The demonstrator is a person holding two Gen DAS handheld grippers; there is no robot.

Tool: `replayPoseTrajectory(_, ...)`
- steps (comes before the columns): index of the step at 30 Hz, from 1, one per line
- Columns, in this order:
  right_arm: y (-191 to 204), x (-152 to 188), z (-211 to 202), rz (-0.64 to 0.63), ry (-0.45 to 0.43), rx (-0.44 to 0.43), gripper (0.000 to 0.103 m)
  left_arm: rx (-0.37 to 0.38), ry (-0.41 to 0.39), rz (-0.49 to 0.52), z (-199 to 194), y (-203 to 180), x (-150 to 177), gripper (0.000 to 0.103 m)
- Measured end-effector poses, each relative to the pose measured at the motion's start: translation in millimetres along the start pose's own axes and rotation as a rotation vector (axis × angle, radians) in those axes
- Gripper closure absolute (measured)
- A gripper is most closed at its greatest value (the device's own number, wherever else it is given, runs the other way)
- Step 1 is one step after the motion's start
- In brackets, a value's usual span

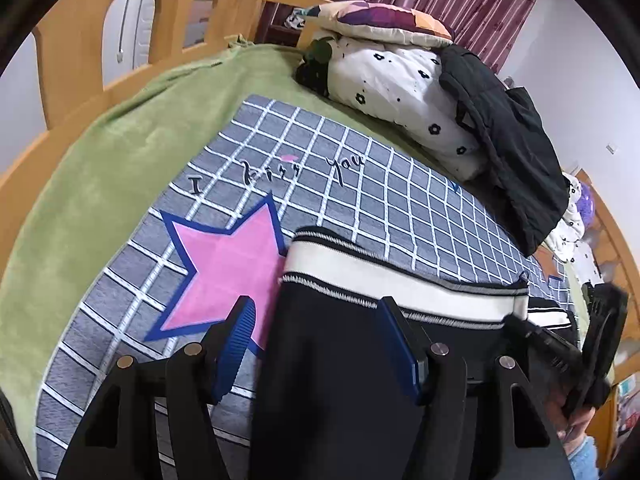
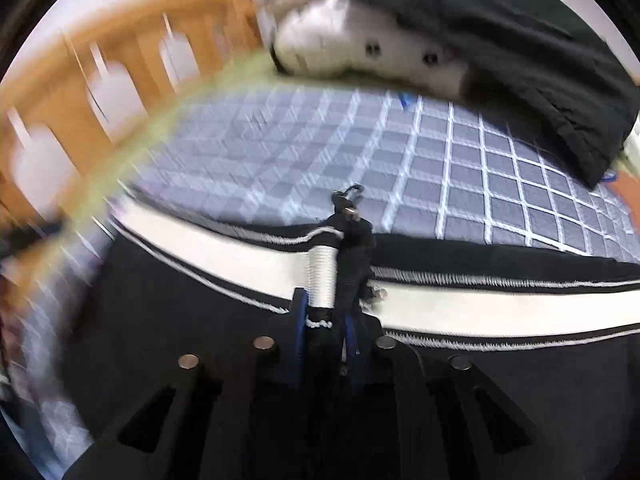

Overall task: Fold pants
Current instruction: 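Grasp the waistband at the seam with the right tool while the left tool holds the waistband edge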

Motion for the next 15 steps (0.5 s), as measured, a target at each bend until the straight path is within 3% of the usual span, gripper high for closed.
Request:
replayPoseTrajectory(2, -16, 0, -1, 0.096, -0.013, -0.066, 0.086, 0.005, 0.006, 0.007, 2, -3, 2, 0.042)
replayPoseTrajectory(5, -13, 8, 23, 0.052, 0.118, 0.022, 0.075, -0.018, 0.003, 0.040, 3, -9, 6, 0.042)
replayPoseTrajectory(7, -6, 12, 20, 0.005, 0.133, 0.051, 0.072, -0.030, 0.000, 0.063, 3, -12, 8, 0.042)
replayPoseTrajectory(12, 9, 27, -35, -0.009, 0.072, 0.072, 0.071, -0.050, -0.009, 0.100, 4, -18, 12, 0.042)
replayPoseTrajectory(15, 23, 57, -68, -0.046, 0.067, 0.023, 0.071, -0.056, -0.005, 0.105, 6, -19, 14, 0.042)
Point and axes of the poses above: each gripper's, at about its wrist camera, not at the fingertips, and z roughly the way its jaws point, y to its left, x to its underside, the point moved 1 cm from there along z, roughly the way its jaws point, and after that the axes turned 5 degrees about -z, right-handed, at the moved point
